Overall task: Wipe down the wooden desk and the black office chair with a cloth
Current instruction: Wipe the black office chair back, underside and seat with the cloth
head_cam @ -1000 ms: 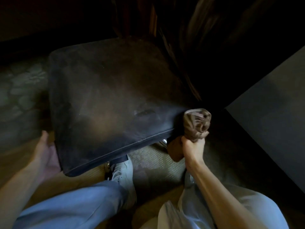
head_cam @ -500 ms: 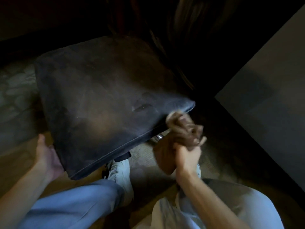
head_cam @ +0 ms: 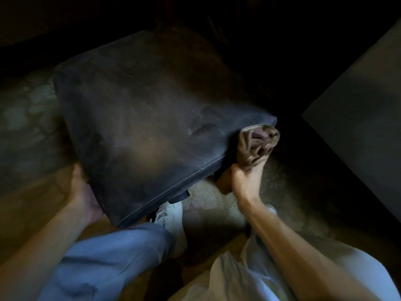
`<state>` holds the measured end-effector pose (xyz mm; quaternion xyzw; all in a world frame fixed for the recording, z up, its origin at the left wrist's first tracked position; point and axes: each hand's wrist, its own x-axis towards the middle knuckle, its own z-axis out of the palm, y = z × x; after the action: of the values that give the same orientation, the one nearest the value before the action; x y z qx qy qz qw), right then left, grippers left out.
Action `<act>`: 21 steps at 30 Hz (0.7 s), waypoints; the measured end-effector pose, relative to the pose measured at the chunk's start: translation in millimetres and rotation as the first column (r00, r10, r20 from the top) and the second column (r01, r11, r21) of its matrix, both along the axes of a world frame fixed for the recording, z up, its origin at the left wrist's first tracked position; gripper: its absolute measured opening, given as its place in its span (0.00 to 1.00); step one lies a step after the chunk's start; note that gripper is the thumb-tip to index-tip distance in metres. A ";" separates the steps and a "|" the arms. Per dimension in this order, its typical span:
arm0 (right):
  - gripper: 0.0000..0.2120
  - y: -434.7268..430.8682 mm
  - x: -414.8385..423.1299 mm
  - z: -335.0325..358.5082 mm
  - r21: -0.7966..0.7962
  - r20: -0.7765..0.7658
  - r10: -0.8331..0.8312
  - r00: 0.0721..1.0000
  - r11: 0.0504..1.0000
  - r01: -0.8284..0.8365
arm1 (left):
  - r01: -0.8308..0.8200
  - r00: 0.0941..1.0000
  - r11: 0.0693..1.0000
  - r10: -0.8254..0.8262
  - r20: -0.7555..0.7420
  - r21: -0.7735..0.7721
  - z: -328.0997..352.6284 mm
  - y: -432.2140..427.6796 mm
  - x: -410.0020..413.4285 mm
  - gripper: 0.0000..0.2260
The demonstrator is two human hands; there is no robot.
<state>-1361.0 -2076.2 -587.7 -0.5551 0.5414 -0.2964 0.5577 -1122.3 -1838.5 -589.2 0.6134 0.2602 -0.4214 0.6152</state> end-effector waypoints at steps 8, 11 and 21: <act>0.42 121.4 -1.5 6.9 0.090 0.241 0.299 0.923 0.940 -0.329 | -0.188 0.982 0.977 0.187 -0.022 -0.096 -8.2 -18.8 -61.9 0.36; 0.35 95.8 -11.9 24.8 0.116 0.234 0.188 0.954 0.969 -0.219 | -0.247 0.964 0.959 0.229 -0.133 -0.139 -14.6 -18.4 -79.8 0.43; 0.31 -8.4 -8.3 25.4 0.130 0.037 -0.053 0.998 0.990 0.048 | -0.263 0.964 0.923 0.242 -0.110 -0.280 -16.2 -16.5 -30.7 0.41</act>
<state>-1369.3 -2084.5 -562.3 -0.4977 0.5621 -0.2858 0.5955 -1152.9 -1854.9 -605.4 0.4611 0.2943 -0.3945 0.7383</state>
